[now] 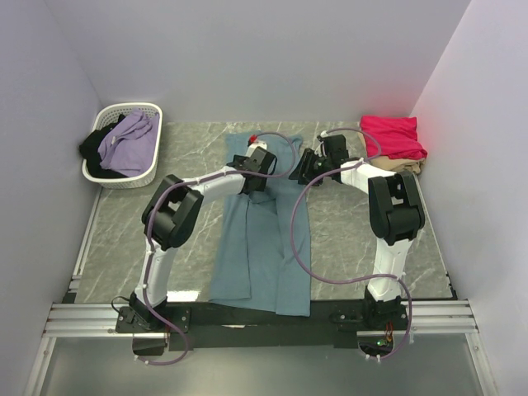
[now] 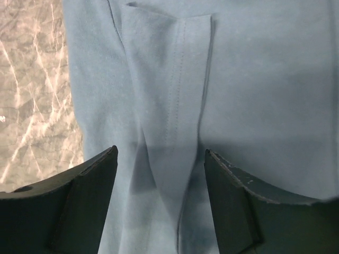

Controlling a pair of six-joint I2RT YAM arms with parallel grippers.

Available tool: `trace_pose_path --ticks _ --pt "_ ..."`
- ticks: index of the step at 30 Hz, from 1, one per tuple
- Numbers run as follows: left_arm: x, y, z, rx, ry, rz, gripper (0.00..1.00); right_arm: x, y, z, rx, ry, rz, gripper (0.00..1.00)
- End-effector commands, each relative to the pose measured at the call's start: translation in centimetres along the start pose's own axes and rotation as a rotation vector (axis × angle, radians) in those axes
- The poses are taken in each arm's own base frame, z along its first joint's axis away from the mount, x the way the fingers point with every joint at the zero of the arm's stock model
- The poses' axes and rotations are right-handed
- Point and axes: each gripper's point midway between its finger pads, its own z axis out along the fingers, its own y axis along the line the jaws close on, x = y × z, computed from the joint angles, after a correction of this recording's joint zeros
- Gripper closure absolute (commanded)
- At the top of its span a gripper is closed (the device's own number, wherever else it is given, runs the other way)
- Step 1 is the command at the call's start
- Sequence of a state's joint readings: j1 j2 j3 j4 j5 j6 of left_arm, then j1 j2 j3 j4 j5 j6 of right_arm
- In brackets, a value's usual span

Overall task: Fold and stack the t-shirts
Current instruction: Fold the tshirt

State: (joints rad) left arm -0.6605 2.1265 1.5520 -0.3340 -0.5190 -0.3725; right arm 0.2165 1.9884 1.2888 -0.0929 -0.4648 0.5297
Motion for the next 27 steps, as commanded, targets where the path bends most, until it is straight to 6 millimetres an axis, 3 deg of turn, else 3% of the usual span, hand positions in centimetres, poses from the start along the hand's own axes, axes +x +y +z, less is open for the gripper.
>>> trace_pose_path --ticks 1,5,7,16,17,19,21,27 --pt "-1.3 0.6 0.3 -0.063 -0.030 0.033 0.28 -0.5 0.9 0.3 -0.025 -0.005 -0.028 0.48" --pt "-1.5 0.9 0.3 -0.079 -0.041 0.039 0.32 -0.4 0.9 0.3 -0.024 -0.002 -0.031 0.48" --pt "-1.8 1.0 0.1 -0.081 -0.047 0.037 0.39 -0.4 0.8 0.3 -0.022 0.000 -0.030 0.48" --pt "-4.5 1.4 -1.4 -0.091 -0.106 0.011 0.54 -0.2 0.7 0.4 -0.024 0.004 -0.029 0.48" --pt "-4.8 1.4 -1.6 -0.089 -0.115 0.005 0.58 -0.2 0.8 0.4 -0.026 0.004 -0.030 0.48" --pt "-5.3 1.6 -1.9 -0.094 -0.126 -0.006 0.84 -0.1 0.7 0.5 -0.026 0.010 -0.028 0.48" --pt "-5.5 1.8 -2.1 -0.104 -0.128 -0.012 0.99 0.1 0.6 0.6 -0.024 0.018 -0.031 0.48" --pt "-4.8 3.6 -2.5 -0.180 -0.127 -0.071 0.99 0.3 0.4 0.7 -0.022 0.029 -0.035 0.48"
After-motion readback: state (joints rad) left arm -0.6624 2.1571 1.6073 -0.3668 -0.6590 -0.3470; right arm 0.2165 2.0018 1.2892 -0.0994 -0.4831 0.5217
